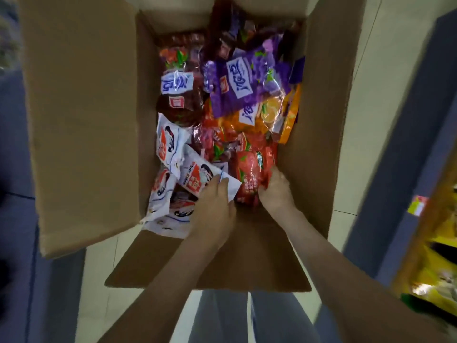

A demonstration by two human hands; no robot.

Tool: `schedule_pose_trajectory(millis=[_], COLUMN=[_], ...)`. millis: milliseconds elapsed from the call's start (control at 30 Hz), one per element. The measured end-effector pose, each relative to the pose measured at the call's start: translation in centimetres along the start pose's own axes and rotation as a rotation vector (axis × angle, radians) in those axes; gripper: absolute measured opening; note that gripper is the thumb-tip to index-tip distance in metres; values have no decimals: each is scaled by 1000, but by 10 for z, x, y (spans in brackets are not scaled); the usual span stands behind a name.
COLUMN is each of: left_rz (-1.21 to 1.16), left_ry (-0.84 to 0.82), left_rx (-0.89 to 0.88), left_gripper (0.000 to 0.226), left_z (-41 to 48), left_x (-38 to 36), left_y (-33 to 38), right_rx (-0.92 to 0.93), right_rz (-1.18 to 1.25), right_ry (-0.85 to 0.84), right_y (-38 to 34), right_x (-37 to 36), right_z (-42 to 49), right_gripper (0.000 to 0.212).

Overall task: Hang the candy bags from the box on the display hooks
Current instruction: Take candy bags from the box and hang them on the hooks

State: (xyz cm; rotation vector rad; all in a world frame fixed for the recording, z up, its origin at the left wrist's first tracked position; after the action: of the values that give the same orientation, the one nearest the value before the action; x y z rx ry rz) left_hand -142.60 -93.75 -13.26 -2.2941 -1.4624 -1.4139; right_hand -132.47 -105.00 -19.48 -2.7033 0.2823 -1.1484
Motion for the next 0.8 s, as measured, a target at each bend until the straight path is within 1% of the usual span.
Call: schedule_pose_trajectory(millis=[100, 167, 200, 300, 400, 500, 533, 567, 600, 667, 700, 767, 800], left_rz=[-30, -51, -62, -99, -172, -229, -248, -298, -402, -690, -807, -1065, -1252], left_ry=[3, -3, -4, -14, -20, -76, -116, -152, -187, -259, -301, -377, -382], left_rx=[1, 15, 24, 53, 137, 260, 330, 438, 590, 904, 1001, 1109, 1133], left_gripper=[53, 51, 51, 47, 42, 35, 32, 30, 35, 58, 65, 71, 69], left_z=[17, 23, 24, 21, 12, 2, -1, -4, -9, -25, -35, -56, -64], left_x=[-21, -31, -35, -41, -41, -37, -37, -35, -32, -22, -10, 20, 38], left_y=[-4, -7, -7, -8, -8, -5, -4, -3, -2, 7, 16, 40, 52], right_rx=[-228, -359, -389, -333, -279, -137, -84, -37, 7, 87, 114, 157, 180], right_rz=[86, 73, 53, -1, -23, 16, 45, 80, 116, 197, 252, 365, 411], right_ry=[3, -28, -31, -51, -93, -96, -91, -85, -74, -60, -77, -129, -162], right_y=[15, 24, 27, 30, 26, 9, 1, -10, -21, -46, -58, -83, -95], right_x=[-20, -28, -31, -35, -28, -11, -4, 5, 17, 45, 61, 101, 119], right_z=[27, 37, 40, 44, 37, 23, 16, 5, -8, -40, -58, -98, -116], right_gripper=[63, 50, 42, 28, 27, 26, 23, 17, 15, 17, 18, 25, 26])
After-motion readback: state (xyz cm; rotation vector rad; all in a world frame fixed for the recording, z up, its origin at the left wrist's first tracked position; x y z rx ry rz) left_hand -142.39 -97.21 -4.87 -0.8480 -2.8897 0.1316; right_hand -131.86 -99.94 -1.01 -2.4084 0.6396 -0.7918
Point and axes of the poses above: each hand's wrist, its own z-axis towards the middle knuckle, its own x-axis out of the back of the hand, y = z × x, the point moved 4 cm from there along z, towards the middle knuckle, and after that the axes turned 12 degrees about y, right-handed, at the moved point
